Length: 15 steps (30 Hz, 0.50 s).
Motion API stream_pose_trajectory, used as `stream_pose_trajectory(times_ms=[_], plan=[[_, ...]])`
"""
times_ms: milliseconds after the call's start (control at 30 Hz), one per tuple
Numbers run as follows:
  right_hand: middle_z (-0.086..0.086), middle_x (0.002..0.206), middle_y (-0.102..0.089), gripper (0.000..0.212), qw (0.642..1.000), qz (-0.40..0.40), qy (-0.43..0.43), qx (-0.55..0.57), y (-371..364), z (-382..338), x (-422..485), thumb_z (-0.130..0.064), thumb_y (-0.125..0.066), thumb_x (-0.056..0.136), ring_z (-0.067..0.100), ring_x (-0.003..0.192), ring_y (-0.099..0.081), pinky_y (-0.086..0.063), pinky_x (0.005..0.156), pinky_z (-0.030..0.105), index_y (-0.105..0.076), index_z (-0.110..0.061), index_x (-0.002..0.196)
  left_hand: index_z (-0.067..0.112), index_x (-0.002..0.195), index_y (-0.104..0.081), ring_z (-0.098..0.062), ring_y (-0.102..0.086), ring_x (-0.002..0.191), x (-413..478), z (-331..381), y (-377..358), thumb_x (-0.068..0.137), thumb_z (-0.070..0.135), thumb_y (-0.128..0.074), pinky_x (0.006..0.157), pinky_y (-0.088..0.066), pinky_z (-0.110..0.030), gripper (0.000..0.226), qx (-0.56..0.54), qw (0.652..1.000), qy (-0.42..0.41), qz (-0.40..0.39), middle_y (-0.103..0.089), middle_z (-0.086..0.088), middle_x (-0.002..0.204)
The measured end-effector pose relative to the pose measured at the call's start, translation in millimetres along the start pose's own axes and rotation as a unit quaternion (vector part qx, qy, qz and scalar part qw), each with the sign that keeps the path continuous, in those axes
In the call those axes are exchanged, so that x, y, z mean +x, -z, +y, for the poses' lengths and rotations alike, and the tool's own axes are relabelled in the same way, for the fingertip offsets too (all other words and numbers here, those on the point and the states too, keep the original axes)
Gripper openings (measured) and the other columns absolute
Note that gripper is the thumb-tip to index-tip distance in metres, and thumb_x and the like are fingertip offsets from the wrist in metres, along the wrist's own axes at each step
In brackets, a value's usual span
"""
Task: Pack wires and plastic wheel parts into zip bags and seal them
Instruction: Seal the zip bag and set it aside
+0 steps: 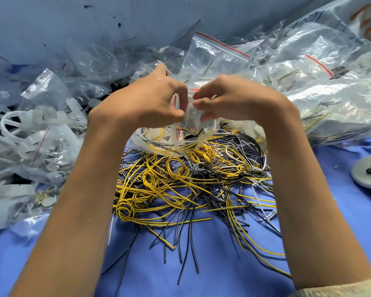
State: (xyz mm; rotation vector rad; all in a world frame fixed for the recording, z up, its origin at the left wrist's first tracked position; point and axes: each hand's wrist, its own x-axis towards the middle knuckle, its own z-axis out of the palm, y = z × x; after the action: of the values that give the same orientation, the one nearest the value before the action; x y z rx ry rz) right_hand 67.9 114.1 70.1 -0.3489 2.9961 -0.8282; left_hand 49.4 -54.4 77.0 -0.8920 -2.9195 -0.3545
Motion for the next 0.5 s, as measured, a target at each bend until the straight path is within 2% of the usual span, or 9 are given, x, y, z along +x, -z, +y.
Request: stream_pose_trajectory(times_ms=[100, 200, 233, 267, 333, 367, 400, 433, 500], plan=[[0.002, 0.094, -0.073, 0.026, 1.0, -0.026, 0.007, 0.007, -4, 0, 1, -0.026, -0.052, 0.096, 0.007, 0.083, -0.07, -0.054, 0.088, 0.04, -0.067, -0.011, 0.11, 0.035, 0.089, -0.061, -0.017, -0.051, 0.082, -1, 1, -1, 0.084, 0.035, -0.061, 0.071, -0.036, -0.027, 0.005, 0.029, 0.996, 0.02, -0.087, -0.049, 0.012, 0.081], [0.0, 0.105, -0.07, 0.032, 0.998, -0.068, 0.014, -0.012, -6, 1, 1, -0.025, -0.053, 0.096, 0.01, 0.089, -0.068, -0.053, 0.09, 0.036, -0.059, -0.02, 0.127, 0.032, 0.102, -0.061, -0.012, -0.054, 0.076, 0, -1, -4, 0.081, 0.024, -0.06, 0.069, -0.039, -0.026, 0.022, 0.019, 0.994, 0.024, -0.104, -0.054, 0.012, 0.078], [0.001, 0.115, -0.067, 0.04, 0.997, -0.08, 0.014, -0.015, -6, 2, 2, -0.025, -0.054, 0.095, 0.012, 0.094, -0.067, -0.051, 0.092, 0.034, -0.051, -0.025, 0.135, 0.03, 0.108, -0.061, -0.015, -0.055, 0.077, 0, -1, -5, 0.08, 0.018, -0.058, 0.071, -0.041, -0.026, 0.03, 0.01, 0.997, 0.018, -0.074, -0.054, 0.011, 0.078], [0.002, 0.129, -0.059, 0.051, 0.997, -0.078, 0.021, -0.012, -6, 2, 2, -0.024, -0.055, 0.094, 0.012, 0.104, -0.062, -0.048, 0.096, 0.032, -0.039, -0.028, 0.143, 0.027, 0.11, -0.061, -0.018, -0.055, 0.08, 1, 0, -5, 0.079, 0.013, -0.055, 0.073, -0.043, -0.027, 0.035, -0.004, 1.0, 0.003, -0.012, -0.054, 0.008, 0.08], [-0.001, 0.151, -0.034, 0.071, 0.998, -0.017, 0.057, 0.001, -2, 2, 4, -0.019, -0.058, 0.092, 0.01, 0.127, -0.045, -0.036, 0.107, 0.025, -0.019, -0.029, 0.15, 0.018, 0.103, -0.061, -0.027, -0.056, 0.087, 3, 1, -1, 0.076, 0.009, -0.047, 0.08, -0.047, -0.038, 0.032, -0.02, 0.986, -0.027, 0.161, -0.052, 0.0, 0.089], [-0.002, 0.155, -0.026, 0.075, 0.997, 0.022, 0.074, 0.006, 0, 1, 4, -0.018, -0.059, 0.091, 0.008, 0.131, -0.039, -0.031, 0.108, 0.021, -0.014, -0.027, 0.151, 0.014, 0.104, -0.061, -0.031, -0.056, 0.088, 3, 2, 3, 0.074, 0.008, -0.044, 0.081, -0.048, -0.044, 0.035, -0.026, 0.974, -0.033, 0.222, -0.052, -0.004, 0.093], [-0.002, 0.156, -0.023, 0.077, 0.995, 0.048, 0.085, 0.011, 3, -1, 5, -0.019, -0.06, 0.091, 0.007, 0.132, -0.037, -0.028, 0.108, 0.019, -0.014, -0.024, 0.152, 0.012, 0.107, -0.061, -0.031, -0.056, 0.088, 3, 3, 6, 0.072, 0.009, -0.042, 0.081, -0.048, -0.046, 0.039, -0.032, 0.968, -0.037, 0.248, -0.052, -0.006, 0.095], [-0.001, 0.156, -0.023, 0.078, 0.994, 0.057, 0.09, 0.01, 5, -2, 5, -0.02, -0.062, 0.09, 0.006, 0.13, -0.038, -0.027, 0.11, 0.02, -0.015, -0.021, 0.152, 0.013, 0.11, -0.061, -0.031, -0.055, 0.089, 3, 3, 8, 0.073, 0.01, -0.044, 0.082, -0.048, -0.046, 0.041, -0.031, 0.97, -0.039, 0.239, -0.052, -0.005, 0.096], [-0.002, 0.154, -0.028, 0.076, 0.996, 0.019, 0.081, -0.014, 4, -1, 5, -0.024, -0.066, 0.087, 0.006, 0.126, -0.04, -0.029, 0.111, 0.024, -0.023, -0.021, 0.15, 0.019, 0.114, -0.061, -0.027, -0.055, 0.091, 2, 3, 9, 0.077, 0.008, -0.052, 0.085, -0.048, -0.043, 0.04, -0.003, 0.989, -0.045, 0.144, -0.052, 0.0, 0.097]])
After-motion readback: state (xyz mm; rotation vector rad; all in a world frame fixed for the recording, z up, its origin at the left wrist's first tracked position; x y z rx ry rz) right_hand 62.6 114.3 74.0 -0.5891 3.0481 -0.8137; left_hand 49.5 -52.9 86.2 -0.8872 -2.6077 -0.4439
